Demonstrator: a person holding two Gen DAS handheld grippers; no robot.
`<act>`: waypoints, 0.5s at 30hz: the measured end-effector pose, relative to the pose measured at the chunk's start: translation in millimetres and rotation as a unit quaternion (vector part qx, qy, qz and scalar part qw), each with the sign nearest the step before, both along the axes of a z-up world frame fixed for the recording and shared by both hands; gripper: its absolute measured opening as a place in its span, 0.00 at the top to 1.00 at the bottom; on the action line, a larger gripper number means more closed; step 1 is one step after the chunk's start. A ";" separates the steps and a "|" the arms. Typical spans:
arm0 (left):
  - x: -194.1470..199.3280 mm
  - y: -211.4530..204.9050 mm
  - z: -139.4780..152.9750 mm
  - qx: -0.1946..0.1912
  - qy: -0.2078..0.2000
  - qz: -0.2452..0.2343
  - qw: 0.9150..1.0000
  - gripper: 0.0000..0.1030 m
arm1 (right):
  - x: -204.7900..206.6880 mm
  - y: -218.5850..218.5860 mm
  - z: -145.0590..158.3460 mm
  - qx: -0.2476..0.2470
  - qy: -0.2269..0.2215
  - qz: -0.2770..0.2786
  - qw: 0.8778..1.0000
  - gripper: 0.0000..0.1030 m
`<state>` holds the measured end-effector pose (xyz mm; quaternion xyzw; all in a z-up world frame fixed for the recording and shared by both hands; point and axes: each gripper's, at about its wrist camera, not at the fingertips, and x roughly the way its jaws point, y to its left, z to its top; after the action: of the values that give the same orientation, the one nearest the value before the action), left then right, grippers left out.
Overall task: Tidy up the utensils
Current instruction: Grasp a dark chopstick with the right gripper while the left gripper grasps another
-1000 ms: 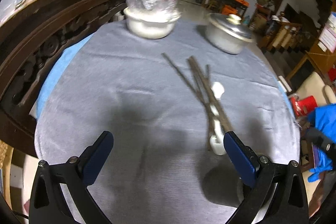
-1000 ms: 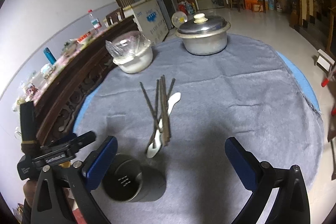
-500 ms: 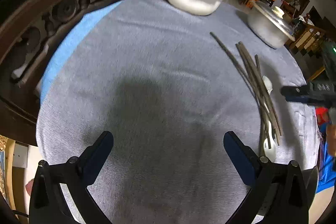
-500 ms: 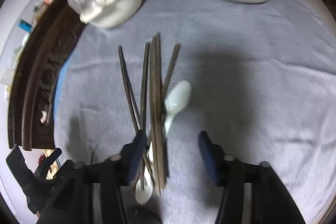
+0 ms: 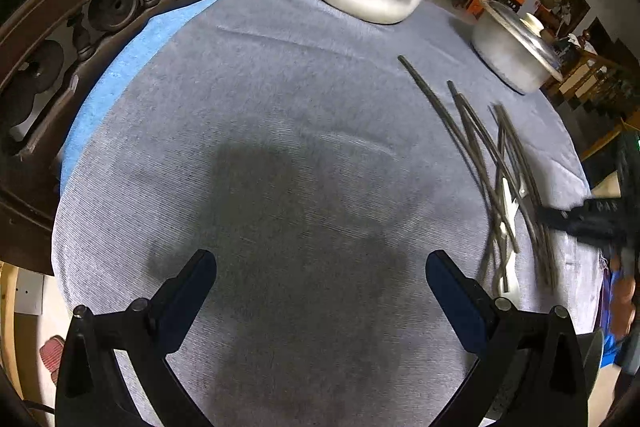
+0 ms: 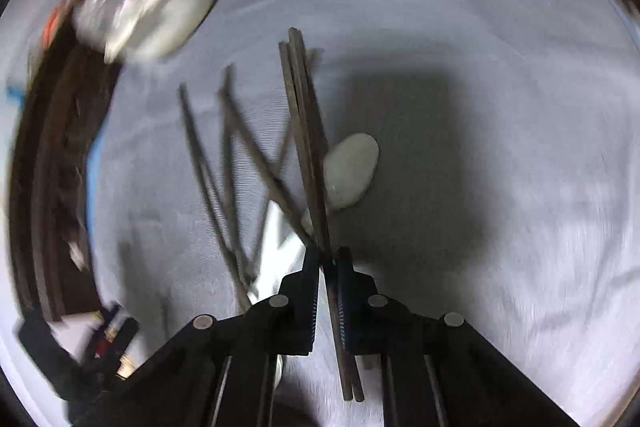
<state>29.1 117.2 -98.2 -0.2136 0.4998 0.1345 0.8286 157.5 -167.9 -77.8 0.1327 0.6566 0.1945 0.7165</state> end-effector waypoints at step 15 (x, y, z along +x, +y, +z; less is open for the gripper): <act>24.0 -10.3 8.1 0.021 0.015 -0.018 1.000 0.00 | 65.6 -21.8 8.1 -0.064 -0.029 0.012 0.997 0.50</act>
<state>53.1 106.9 -90.1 -0.1849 0.5126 0.1337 0.8277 223.2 -189.6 -69.8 0.0730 0.6485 0.1647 0.7396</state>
